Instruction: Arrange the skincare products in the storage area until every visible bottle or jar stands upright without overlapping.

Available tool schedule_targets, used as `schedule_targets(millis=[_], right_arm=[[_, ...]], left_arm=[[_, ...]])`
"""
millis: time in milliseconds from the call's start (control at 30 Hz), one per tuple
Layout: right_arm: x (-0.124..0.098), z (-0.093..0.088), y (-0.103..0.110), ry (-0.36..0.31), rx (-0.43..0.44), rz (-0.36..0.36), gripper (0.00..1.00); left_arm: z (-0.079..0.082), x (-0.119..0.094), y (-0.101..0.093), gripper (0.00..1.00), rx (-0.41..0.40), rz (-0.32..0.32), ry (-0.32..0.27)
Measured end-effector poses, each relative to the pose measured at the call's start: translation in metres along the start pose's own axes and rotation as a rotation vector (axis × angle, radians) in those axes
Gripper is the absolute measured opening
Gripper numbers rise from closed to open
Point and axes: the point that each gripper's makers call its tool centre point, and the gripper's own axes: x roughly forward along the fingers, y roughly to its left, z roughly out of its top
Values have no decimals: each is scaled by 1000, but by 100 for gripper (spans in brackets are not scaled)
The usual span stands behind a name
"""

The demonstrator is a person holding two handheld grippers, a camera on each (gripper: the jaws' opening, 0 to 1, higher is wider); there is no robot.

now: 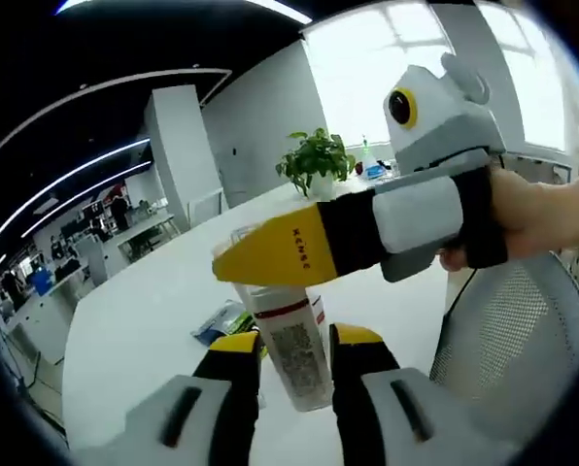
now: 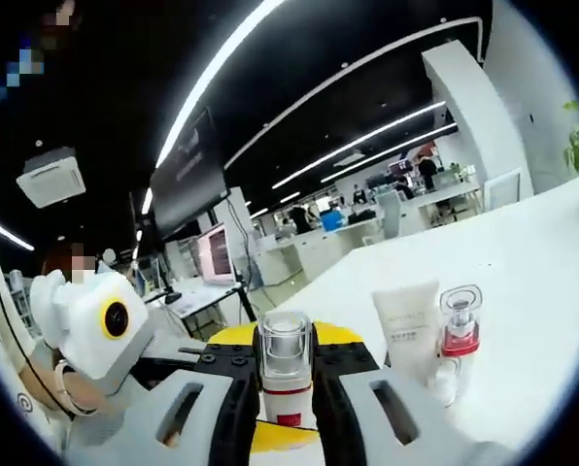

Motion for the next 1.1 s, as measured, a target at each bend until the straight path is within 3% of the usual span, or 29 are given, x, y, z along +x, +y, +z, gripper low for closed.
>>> schedule_targets(millis=[100,300,400,500,600,700,733,833,933,1100], right_arm=[[-1,-1,-2,-25,25,-27,19],[-1,-9,-1,19,22,-37,19],[-4,-17,1,49,35,-30,20],[-6,-20,2,58,55,-13,20],[-9,-17,0,74,52,15,21],[-13,-13,-1,87,3,41,23],[-13,-12,-2,91,-5,46,23],[-16,-7,-6,90,-32,58,23],[-14,-7,-8,103,-17,90,24],[-9,-16,-6,139,-54,113,23]], left_arm=[[-1,1,0,19,-8,2,12],[-11,-2,4,16,-17,8,49],[-19,-5,5,15,-33,-52,94],[-21,1,-2,15,-52,-105,88],[-18,2,-6,15,-182,-205,21],[-16,4,-7,15,-184,-288,-31],[-18,5,-8,15,-229,-304,-14],[-22,10,-4,15,-225,-326,-10],[-12,9,-17,15,-232,-421,-78],[-23,14,-16,15,-212,-434,-80]])
